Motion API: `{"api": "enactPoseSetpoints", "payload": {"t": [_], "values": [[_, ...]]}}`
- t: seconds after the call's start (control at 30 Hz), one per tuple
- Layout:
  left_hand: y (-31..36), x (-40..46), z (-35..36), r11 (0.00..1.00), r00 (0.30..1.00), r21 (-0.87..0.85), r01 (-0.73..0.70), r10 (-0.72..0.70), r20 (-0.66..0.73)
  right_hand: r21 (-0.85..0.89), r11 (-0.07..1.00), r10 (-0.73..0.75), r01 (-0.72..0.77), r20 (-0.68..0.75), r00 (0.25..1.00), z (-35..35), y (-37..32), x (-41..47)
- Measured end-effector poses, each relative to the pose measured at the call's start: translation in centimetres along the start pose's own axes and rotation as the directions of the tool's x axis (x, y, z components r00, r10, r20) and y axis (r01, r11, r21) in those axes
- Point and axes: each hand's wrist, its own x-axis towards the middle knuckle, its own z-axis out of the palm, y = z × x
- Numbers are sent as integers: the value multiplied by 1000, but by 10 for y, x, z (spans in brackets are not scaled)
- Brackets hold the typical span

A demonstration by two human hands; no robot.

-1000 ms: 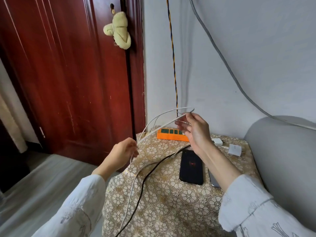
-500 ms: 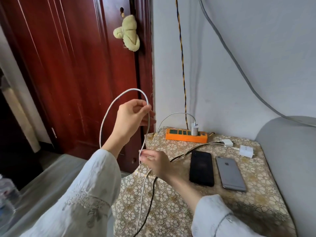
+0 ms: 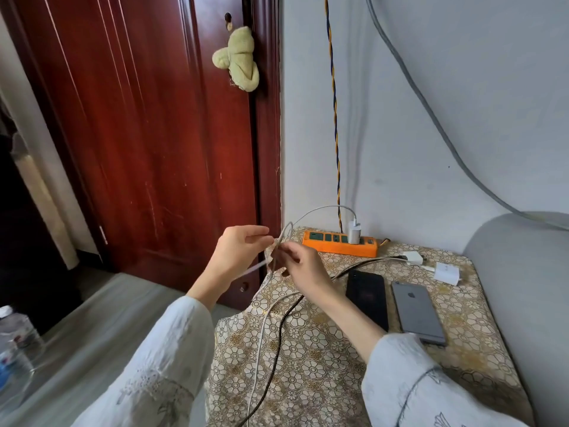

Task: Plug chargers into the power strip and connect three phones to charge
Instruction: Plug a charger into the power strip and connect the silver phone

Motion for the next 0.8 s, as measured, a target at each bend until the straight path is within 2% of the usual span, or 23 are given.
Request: {"api": "enactPoseSetpoints", "payload": {"t": [0.13, 0.23, 0.3, 0.37, 0.43, 0.5, 0.6, 0.73, 0.8], "values": [[12, 6, -2, 998, 999, -64, -22, 24, 29, 92, 995, 24, -29, 50, 998, 7, 4, -12], [13, 3, -8, 958, 972, 211, -196, 162, 169, 111, 993, 28, -40, 102, 994, 6, 5, -18], [6, 1, -13, 878, 941, 381, -291, 190, 281, 78, 996, 41, -50, 107, 993, 3, 7, -19], [-4, 0, -17, 813, 927, 474, -339, 202, 317, 14, 999, 47, -48, 100, 994, -3, 7, -18], [-8, -2, -17, 809, 934, 473, -349, 260, 245, 15, 998, 57, -59, 118, 991, -7, 6, -17], [-5, -3, -14, 842, 935, 413, -348, 343, 88, 52, 997, 47, -56, 160, 986, -7, 2, -15], [6, 1, -13, 864, 896, 351, -361, 425, -125, 109, 989, 71, -97, 220, 973, -5, 0, -11], [15, 1, -16, 920, 876, 190, -343, 386, -289, 31, 987, 145, -160, 286, 947, -3, 7, -11], [14, 0, -20, 947, 883, 119, -300, 322, -341, 88, 983, 145, -163, 181, 973, -8, 4, -8]]}}
